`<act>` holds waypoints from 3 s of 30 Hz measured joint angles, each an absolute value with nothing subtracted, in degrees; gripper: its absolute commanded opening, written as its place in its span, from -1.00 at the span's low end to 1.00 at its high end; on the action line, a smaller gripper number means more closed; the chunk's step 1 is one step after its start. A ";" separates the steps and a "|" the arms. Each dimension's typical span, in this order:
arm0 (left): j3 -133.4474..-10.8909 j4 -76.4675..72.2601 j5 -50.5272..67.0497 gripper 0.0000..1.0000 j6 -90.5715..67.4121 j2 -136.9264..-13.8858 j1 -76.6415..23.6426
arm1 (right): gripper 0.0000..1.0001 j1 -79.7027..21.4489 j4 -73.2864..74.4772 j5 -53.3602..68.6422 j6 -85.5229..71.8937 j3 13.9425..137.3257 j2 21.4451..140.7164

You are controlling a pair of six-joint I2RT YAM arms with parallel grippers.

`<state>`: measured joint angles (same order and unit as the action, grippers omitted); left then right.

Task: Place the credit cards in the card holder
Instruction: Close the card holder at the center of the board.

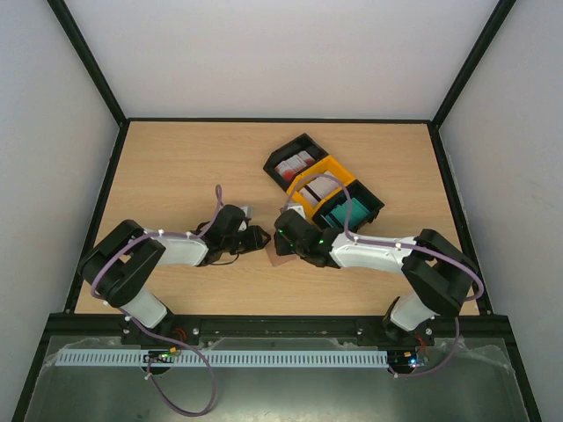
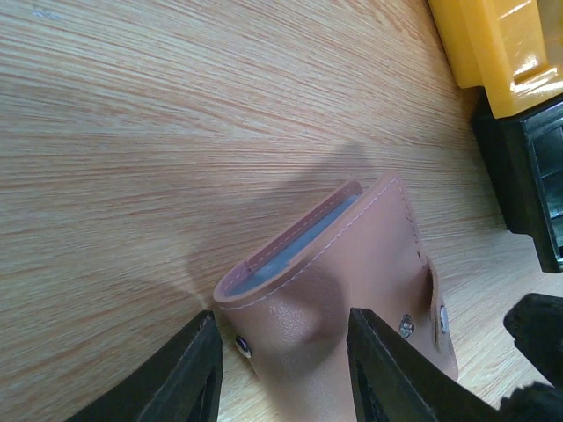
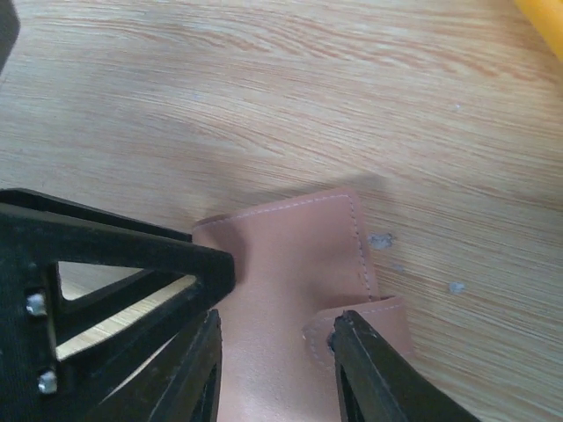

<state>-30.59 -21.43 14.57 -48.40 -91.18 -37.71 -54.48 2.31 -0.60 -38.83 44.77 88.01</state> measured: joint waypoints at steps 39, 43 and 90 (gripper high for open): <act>-30.13 -22.39 14.57 -0.13 -48.93 -91.15 -37.71 | -0.80 -60.03 17.34 -17.98 -37.69 53.89 96.14; -30.13 -22.41 14.57 -0.13 -48.93 -91.15 -37.71 | -0.85 -60.03 17.41 -17.93 -38.09 53.91 96.14; -29.52 -24.16 14.96 -0.28 -49.17 -91.79 -37.69 | -0.96 -59.96 15.00 -10.61 -37.26 54.50 97.84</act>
